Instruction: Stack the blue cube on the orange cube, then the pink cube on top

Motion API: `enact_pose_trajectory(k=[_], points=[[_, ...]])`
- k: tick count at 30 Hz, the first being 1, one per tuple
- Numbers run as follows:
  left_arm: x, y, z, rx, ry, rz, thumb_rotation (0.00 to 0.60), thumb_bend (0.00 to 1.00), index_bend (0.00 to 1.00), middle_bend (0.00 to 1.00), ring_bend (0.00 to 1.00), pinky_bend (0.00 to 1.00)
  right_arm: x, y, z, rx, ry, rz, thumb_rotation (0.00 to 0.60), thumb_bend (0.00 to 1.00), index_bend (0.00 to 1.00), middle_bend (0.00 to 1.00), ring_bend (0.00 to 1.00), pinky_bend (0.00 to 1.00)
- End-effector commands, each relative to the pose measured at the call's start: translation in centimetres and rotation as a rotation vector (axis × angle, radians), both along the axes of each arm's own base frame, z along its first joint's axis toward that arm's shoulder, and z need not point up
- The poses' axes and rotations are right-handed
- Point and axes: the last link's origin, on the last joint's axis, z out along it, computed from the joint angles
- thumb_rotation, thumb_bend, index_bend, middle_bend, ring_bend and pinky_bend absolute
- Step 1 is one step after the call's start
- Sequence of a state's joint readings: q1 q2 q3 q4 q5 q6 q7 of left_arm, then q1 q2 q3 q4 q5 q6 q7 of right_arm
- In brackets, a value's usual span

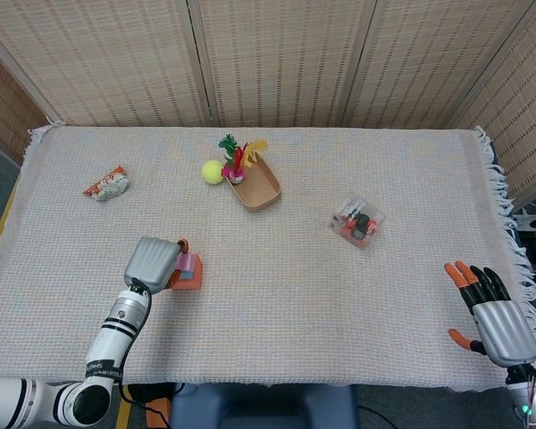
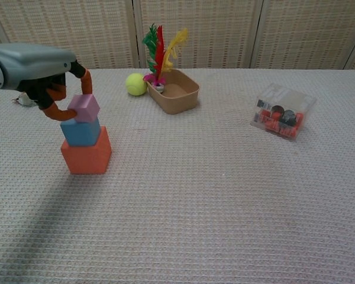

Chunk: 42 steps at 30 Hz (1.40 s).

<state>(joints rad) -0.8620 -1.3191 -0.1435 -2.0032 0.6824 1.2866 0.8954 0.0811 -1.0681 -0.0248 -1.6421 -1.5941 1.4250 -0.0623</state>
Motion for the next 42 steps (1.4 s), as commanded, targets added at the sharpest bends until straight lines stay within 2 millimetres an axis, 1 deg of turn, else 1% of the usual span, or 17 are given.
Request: enact_pose_trajectory(k=[1,11,18,24,27,32,35,42], points=[[0.01,0.0,0.0,0.0,0.001,0.0,0.6,0.37,0.38,1.0,1.0,1.0,0.0,0.01,0.01,0.0,0.0,0.0,0.6,0.08,0.0,0.0,0.0,0.0],[-0.09,0.07,0.15,0.007,0.008,0.003,0.6,0.37,0.36,1.0,1.0,1.0,-0.02,0.0,0.01,0.001,0.002,-0.001,0.6,0.08,0.0,0.0,0.0,0.0],[-0.37,-0.02,0.45,0.013,0.024,0.009,0.6,0.37,0.36,1.0,1.0,1.0,-0.03,0.01,0.01,0.001,0.003,-0.003,0.6,0.08,0.0,0.0,0.0,0.0],[-0.69,-0.04,0.3,0.007,0.034,0.015,0.6,0.37,0.36,1.0,1.0,1.0,-0.01,0.03,-0.04,0.002,0.004,-0.002,0.6,0.08,0.0,0.0,0.0,0.0],[-0.62,0.0,0.24,0.007,0.03,0.014,0.6,0.37,0.33,1.0,1.0,1.0,-0.02,0.04,-0.04,0.0,0.004,-0.002,0.6,0.08,0.0,0.0,0.0,0.0],[-0.58,0.08,0.34,0.01,0.028,0.013,0.6,0.37,0.26,1.0,1.0,1.0,-0.04,-0.01,-0.06,0.001,0.005,-0.003,0.6,0.08,0.0,0.0,0.0,0.0],[-0.62,0.04,0.38,0.01,0.029,0.014,0.6,0.37,0.23,1.0,1.0,1.0,-0.04,-0.01,-0.03,0.0,0.005,-0.003,0.6,0.08,0.0,0.0,0.0,0.0],[-0.5,-0.51,0.85,0.013,0.03,0.0,0.6,0.36,0.19,1.0,1.0,1.0,-0.04,0.05,0.01,0.0,0.004,-0.002,0.6,0.08,0.0,0.0,0.0,0.0]])
